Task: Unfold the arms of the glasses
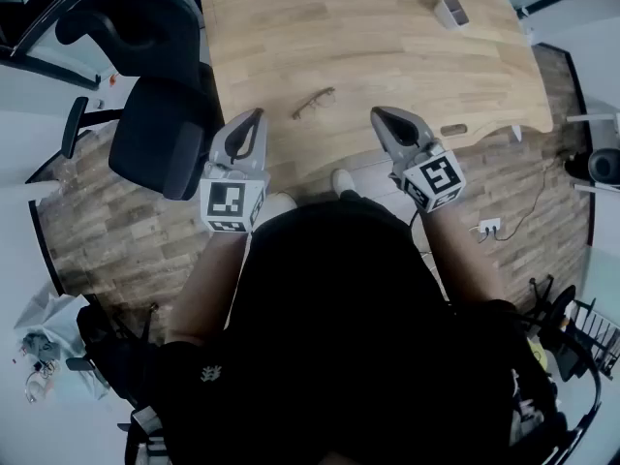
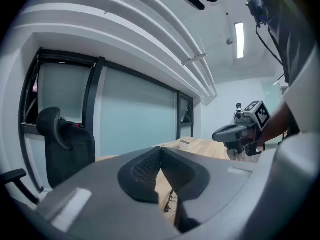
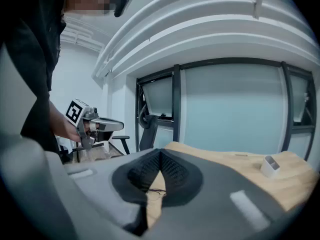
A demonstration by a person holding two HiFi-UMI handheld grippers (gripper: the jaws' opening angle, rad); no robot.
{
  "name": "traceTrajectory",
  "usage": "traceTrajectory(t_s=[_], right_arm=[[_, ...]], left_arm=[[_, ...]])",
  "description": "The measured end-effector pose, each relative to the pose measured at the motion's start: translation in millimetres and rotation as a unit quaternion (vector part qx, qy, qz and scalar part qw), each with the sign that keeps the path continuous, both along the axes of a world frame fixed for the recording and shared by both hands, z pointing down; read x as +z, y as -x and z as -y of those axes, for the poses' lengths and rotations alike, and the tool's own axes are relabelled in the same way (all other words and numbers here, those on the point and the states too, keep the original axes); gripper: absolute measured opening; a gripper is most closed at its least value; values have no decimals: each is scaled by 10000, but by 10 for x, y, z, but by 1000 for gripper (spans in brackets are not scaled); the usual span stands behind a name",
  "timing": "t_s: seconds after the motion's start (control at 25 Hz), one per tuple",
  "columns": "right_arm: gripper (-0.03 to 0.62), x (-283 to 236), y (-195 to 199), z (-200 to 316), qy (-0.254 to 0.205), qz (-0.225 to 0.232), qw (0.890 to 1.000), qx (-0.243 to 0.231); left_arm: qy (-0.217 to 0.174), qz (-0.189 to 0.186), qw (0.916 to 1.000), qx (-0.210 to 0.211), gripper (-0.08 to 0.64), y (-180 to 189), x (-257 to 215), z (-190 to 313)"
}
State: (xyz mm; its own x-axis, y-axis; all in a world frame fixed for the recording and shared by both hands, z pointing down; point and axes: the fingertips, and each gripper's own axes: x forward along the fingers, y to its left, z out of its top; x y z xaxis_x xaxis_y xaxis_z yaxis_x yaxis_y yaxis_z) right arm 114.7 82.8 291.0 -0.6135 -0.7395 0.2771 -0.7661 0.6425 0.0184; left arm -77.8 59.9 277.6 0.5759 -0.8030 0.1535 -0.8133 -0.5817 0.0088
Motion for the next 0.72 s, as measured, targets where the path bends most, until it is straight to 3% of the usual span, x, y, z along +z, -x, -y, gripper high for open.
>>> traceTrajectory(t_s=[0.2, 0.4, 0.6, 0.72], right_arm=[[0, 88, 49, 45, 43, -42, 10000, -47], [0, 414, 45, 200, 320, -86, 9988, -368], [0, 847, 135, 600, 752, -107, 9904, -1156], [0, 1089, 276, 805, 694, -522, 9774, -1930]], left_arm=[[59, 61, 9999, 89, 8, -18, 145, 57], [215, 118, 9996, -132, 8, -59, 330, 142], [378, 240, 9972, -597, 8, -77, 493, 328], [447, 349, 9950, -819, 8, -106, 615, 439]])
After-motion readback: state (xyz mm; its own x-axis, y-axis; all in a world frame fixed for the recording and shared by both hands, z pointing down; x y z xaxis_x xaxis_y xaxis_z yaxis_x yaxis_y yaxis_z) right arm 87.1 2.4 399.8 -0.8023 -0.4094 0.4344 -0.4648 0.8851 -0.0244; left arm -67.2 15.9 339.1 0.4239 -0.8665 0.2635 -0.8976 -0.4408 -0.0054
